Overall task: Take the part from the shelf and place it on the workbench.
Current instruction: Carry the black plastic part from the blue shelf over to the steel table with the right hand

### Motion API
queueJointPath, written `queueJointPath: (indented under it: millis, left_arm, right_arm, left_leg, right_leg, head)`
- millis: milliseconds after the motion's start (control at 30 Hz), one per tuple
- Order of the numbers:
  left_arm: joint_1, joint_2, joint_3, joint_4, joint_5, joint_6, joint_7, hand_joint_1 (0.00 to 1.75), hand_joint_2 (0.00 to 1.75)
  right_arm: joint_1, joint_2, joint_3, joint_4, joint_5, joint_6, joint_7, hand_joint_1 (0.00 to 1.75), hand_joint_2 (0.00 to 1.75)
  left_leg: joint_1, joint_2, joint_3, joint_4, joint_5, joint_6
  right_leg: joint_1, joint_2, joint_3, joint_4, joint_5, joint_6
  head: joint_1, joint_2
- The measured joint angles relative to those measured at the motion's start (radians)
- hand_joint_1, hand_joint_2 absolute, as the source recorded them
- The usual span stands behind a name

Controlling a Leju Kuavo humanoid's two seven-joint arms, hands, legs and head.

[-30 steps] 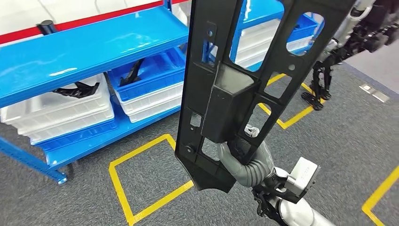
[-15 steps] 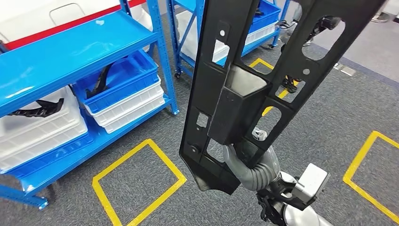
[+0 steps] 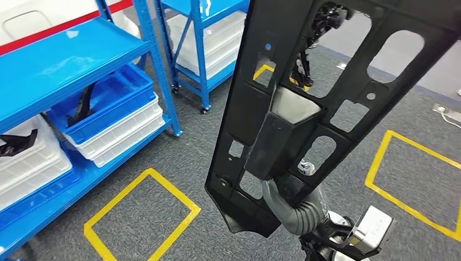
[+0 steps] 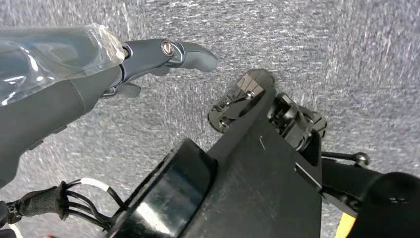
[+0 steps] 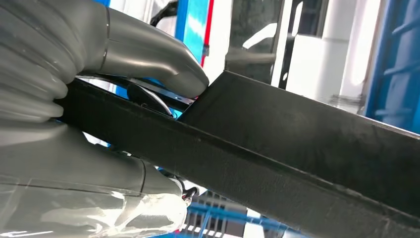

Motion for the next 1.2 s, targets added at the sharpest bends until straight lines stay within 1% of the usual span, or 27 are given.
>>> queueJointPath:
  millis: [33,67,100,167,200,233,300,367,433,500,533,567,600,667,733,800,833,867,900,933,967,1000,1033,1067,1100,1133,1200]
  left_arm:
    - [-0.001,0.000,-0.002,0.000,0.000,0.000,0.003,0.00,1.75]
    - [-0.001,0.000,-0.004,0.000,0.000,-0.001,0.005,0.00,1.75]
    - [-0.002,0.000,-0.006,0.000,0.000,-0.002,0.008,0.00,1.75]
    - [-0.003,0.001,-0.009,0.000,0.000,-0.003,0.015,0.00,1.75]
    - [-0.003,0.001,-0.010,0.000,0.000,-0.003,0.018,0.00,1.75]
    - [-0.004,0.001,-0.011,0.000,0.000,-0.004,0.022,0.00,1.75]
    - [-0.006,0.001,-0.013,0.000,0.000,-0.005,0.027,0.00,1.75]
    - [-0.008,0.001,-0.014,0.000,0.000,-0.005,0.031,0.00,1.75]
    - [-0.010,0.002,-0.014,0.000,0.002,-0.006,0.032,0.00,1.75]
    - [-0.016,0.002,-0.014,0.000,0.004,-0.008,0.032,0.00,1.75]
    - [-0.018,0.002,-0.014,0.000,0.004,-0.009,0.032,0.00,1.75]
    - [-0.018,0.002,-0.015,0.000,0.003,-0.009,0.032,0.00,1.75]
    - [-0.016,0.002,-0.015,0.000,0.003,-0.009,0.033,0.00,1.75]
    - [-0.010,0.004,-0.017,0.000,0.004,-0.008,0.032,0.00,1.75]
    - [-0.006,0.006,-0.017,0.000,0.007,-0.002,0.027,0.00,1.75]
    - [-0.005,0.005,-0.017,0.000,0.013,0.003,0.016,0.00,1.75]
    - [-0.005,0.004,-0.017,0.000,0.015,0.006,0.009,0.00,1.75]
    - [-0.005,0.004,-0.017,0.000,0.017,0.009,0.002,0.00,1.75]
    - [-0.004,0.003,-0.017,0.001,0.019,0.013,-0.005,0.00,1.75]
    - [-0.002,0.004,-0.017,0.001,0.021,0.017,-0.010,0.00,1.75]
    - [0.000,0.005,-0.017,0.001,0.024,0.021,-0.015,0.00,1.75]
    - [0.001,0.005,-0.016,0.001,0.026,0.023,-0.017,0.00,1.75]
    - [0.001,0.006,-0.017,0.001,0.027,0.025,-0.020,0.00,1.75]
    - [0.000,0.006,-0.017,0.001,0.029,0.028,-0.021,0.00,1.75]
    - [0.000,0.006,-0.017,0.001,0.029,0.030,-0.023,0.00,1.75]
    - [-0.001,0.006,-0.017,0.001,0.029,0.033,-0.024,0.00,1.75]
    - [-0.003,0.008,-0.017,0.001,0.028,0.037,-0.026,0.00,1.75]
  right_arm:
    - [0.006,0.000,0.000,-0.001,0.003,0.000,-0.001,1.75,1.75]
    - [0.011,0.000,0.000,-0.002,0.007,-0.001,-0.003,1.75,1.75]
    - [0.014,0.000,0.000,-0.005,0.010,-0.002,-0.004,1.75,1.75]
    - [0.018,0.000,-0.001,-0.011,0.015,-0.003,-0.007,1.75,1.75]
    - [0.021,0.000,-0.001,-0.015,0.017,-0.003,-0.009,1.75,1.75]
    - [0.026,0.000,-0.002,-0.017,0.019,-0.003,-0.010,1.75,1.75]
    - [0.036,0.000,-0.002,-0.023,0.023,-0.002,-0.012,1.75,1.75]
    - [0.039,0.000,-0.002,-0.029,0.026,-0.001,-0.014,1.75,1.75]
    - [0.040,0.000,-0.003,-0.033,0.027,0.000,-0.015,1.75,1.75]
    - [0.044,0.000,-0.003,-0.033,0.027,0.000,-0.015,1.75,1.75]
    - [0.046,0.000,-0.003,-0.033,0.027,0.000,-0.015,1.75,1.75]
    - [0.047,0.000,-0.003,-0.033,0.027,0.000,-0.015,1.75,1.75]
    - [0.047,0.000,-0.003,-0.034,0.027,0.000,-0.015,1.75,1.75]
    - [0.047,0.000,-0.003,-0.036,0.027,0.002,-0.016,1.75,1.75]
    - [0.046,0.000,-0.003,-0.038,0.028,0.007,-0.017,1.75,1.75]
    - [0.044,0.000,-0.003,-0.039,0.029,0.014,-0.019,1.75,1.75]
    - [0.042,0.000,-0.003,-0.040,0.029,0.017,-0.020,1.75,1.75]
    - [0.036,0.000,-0.003,-0.041,0.030,0.020,-0.021,1.75,1.75]
    - [0.030,-0.001,-0.003,-0.041,0.030,0.024,-0.023,1.75,1.75]
    - [0.024,0.000,-0.003,-0.042,0.030,0.027,-0.024,1.75,1.75]
    - [0.018,0.000,-0.003,-0.042,0.029,0.031,-0.026,1.75,1.75]
    - [0.015,0.001,-0.003,-0.042,0.028,0.033,-0.027,1.75,1.75]
    - [0.013,0.001,-0.003,-0.042,0.027,0.036,-0.028,1.75,1.75]
    - [0.011,0.002,-0.003,-0.042,0.026,0.038,-0.029,1.75,1.75]
    - [0.008,0.002,-0.003,-0.042,0.026,0.040,-0.030,1.75,1.75]
    - [0.005,0.002,-0.002,-0.042,0.026,0.041,-0.033,1.75,1.75]
    - [0.000,0.002,-0.002,-0.042,0.026,0.042,-0.039,1.75,1.75]
  left_leg:
    - [0.000,0.013,0.000,0.000,-0.001,0.000]
    - [0.000,0.024,0.001,0.001,-0.002,-0.001]
    - [0.000,0.035,0.003,0.001,-0.003,-0.003]
    - [-0.006,0.053,0.006,0.003,-0.008,-0.011]
    - [-0.009,0.061,0.007,0.003,-0.010,-0.015]
    - [-0.012,0.069,0.008,0.003,-0.011,-0.020]
    - [-0.010,0.077,0.009,0.005,-0.014,-0.029]
    - [-0.005,0.047,-0.008,0.047,-0.047,-0.040]
    - [-0.003,0.006,-0.061,0.172,-0.115,-0.046]
    - [-0.003,-0.006,-0.115,0.300,-0.162,-0.048]
    - [-0.004,-0.007,-0.121,0.317,-0.159,-0.047]
    - [-0.004,-0.009,-0.107,0.293,-0.137,-0.045]
    - [-0.004,-0.015,-0.079,0.234,-0.102,-0.041]
    - [-0.003,-0.063,-0.016,0.088,-0.035,-0.029]
    - [-0.005,-0.103,0.010,0.014,-0.016,-0.020]
    - [-0.005,-0.091,0.010,0.001,-0.016,-0.014]
    - [-0.003,-0.080,0.011,-0.002,-0.012,-0.010]
    - [0.000,-0.066,0.013,-0.006,-0.008,-0.007]
    - [0.002,-0.051,0.015,-0.009,-0.005,-0.004]
    - [0.000,-0.036,0.016,-0.009,-0.004,-0.001]
    - [-0.002,-0.020,0.015,-0.008,-0.004,0.000]
    - [-0.004,-0.005,0.015,-0.008,-0.004,0.001]
    - [-0.005,0.009,0.015,-0.008,-0.005,0.001]
    - [-0.005,0.022,0.015,-0.008,-0.006,0.000]
    - [-0.005,0.033,0.017,-0.008,-0.007,-0.001]
    - [-0.005,0.043,0.019,-0.008,-0.009,-0.004]
    - [-0.010,0.058,0.024,-0.008,-0.014,-0.012]
  right_leg:
    - [-0.001,-0.003,0.004,0.001,0.008,0.001]
    - [-0.003,-0.009,0.028,-0.038,0.032,0.002]
    - [-0.003,-0.023,0.069,-0.110,0.065,0.001]
    - [0.002,-0.061,0.137,-0.238,0.103,-0.006]
    - [0.005,-0.071,0.154,-0.271,0.109,-0.011]
    - [0.009,-0.071,0.154,-0.278,0.106,-0.018]
    - [0.008,-0.050,0.149,-0.279,0.111,-0.031]
    - [0.004,-0.032,0.146,-0.282,0.117,-0.044]
    - [0.002,-0.014,0.142,-0.282,0.121,-0.052]
    - [0.004,0.006,0.140,-0.281,0.123,-0.056]
    - [0.005,0.017,0.140,-0.281,0.124,-0.056]
    - [0.005,0.030,0.140,-0.281,0.124,-0.056]
    - [0.005,0.044,0.141,-0.281,0.126,-0.055]
    - [0.005,0.071,0.139,-0.280,0.129,-0.049]
    - [0.003,0.092,0.127,-0.279,0.137,-0.038]
    - [0.000,0.113,0.115,-0.282,0.146,-0.024]
    - [0.002,0.108,0.110,-0.278,0.144,-0.018]
    - [0.004,0.088,0.098,-0.257,0.130,-0.014]
    - [0.006,0.060,0.078,-0.214,0.105,-0.010]
    - [0.006,0.028,0.049,-0.150,0.071,-0.006]
    - [0.004,0.008,0.016,-0.077,0.037,-0.002]
    - [0.002,-0.002,-0.012,-0.017,0.016,0.001]
    - [0.001,-0.006,-0.024,0.012,0.012,0.002]
    - [0.000,-0.009,-0.014,-0.002,0.027,0.003]
    - [-0.001,-0.015,0.018,-0.057,0.056,0.003]
    - [-0.001,-0.032,0.062,-0.137,0.086,0.002]
    - [0.004,-0.066,0.127,-0.254,0.120,-0.008]
  head:
    - [0.000,0.000]
    - [0.000,0.000]
    - [0.000,0.000]
    - [0.000,0.000]
    - [-0.001,0.000]
    - [-0.001,0.000]
    - [-0.002,0.000]
    - [-0.002,0.000]
    - [-0.003,0.000]
    - [-0.003,0.000]
    - [-0.003,0.000]
    - [-0.003,0.000]
    - [-0.003,0.000]
    - [-0.003,0.000]
    - [-0.003,0.000]
    - [-0.002,0.000]
    - [-0.001,0.000]
    - [0.001,0.000]
    - [0.004,0.000]
    - [0.007,0.000]
    - [0.009,0.000]
    - [0.009,0.000]
    - [0.009,0.000]
    - [0.009,0.000]
    - [0.009,0.000]
    - [0.009,0.000]
    - [0.008,0.000]
